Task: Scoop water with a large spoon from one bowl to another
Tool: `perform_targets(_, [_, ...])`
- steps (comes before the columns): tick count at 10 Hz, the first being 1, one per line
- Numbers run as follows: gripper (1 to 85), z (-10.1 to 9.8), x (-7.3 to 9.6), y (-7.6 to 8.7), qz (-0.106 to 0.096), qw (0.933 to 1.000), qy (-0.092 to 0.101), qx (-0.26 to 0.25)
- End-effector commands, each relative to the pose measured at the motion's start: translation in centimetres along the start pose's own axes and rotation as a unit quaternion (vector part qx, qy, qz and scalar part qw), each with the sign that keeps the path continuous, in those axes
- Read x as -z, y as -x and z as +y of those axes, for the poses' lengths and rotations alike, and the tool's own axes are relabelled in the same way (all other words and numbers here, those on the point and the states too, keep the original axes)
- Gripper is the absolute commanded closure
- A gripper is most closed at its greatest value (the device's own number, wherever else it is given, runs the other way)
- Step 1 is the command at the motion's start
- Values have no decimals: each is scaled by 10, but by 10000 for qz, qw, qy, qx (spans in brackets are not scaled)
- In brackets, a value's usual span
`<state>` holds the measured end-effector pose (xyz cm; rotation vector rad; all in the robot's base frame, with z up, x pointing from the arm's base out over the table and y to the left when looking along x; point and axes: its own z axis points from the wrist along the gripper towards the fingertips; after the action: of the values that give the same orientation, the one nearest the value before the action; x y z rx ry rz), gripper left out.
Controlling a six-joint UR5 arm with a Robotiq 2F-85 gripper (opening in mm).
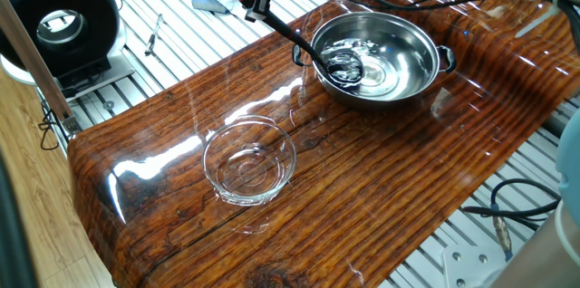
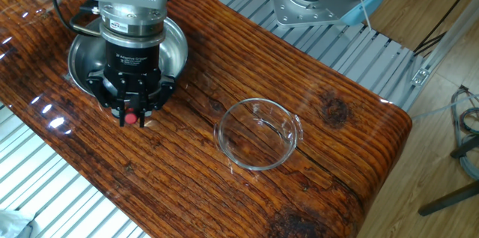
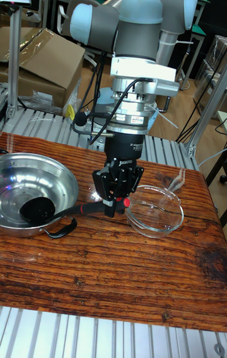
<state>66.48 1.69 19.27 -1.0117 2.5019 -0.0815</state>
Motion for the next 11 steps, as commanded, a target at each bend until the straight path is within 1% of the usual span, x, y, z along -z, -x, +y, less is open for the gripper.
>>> perform_targets(1, [847,0,-2,-4,-69,10000,-7,-48])
perform_targets(3, [847,0,-5,-5,-94,10000,-4,-19])
perform_targets(5, [847,1,-6,-9,-52,10000,9,6])
perform_targets(6, [847,3,-6,-18,115,9999,60,36])
perform_targets(7, [847,4,-6,-24,225,9997,70,58])
perform_targets(9, [830,7,-5,-29,305,9994,121,80])
perform_targets(11, [810,9,-5,-30,305,9993,155,148])
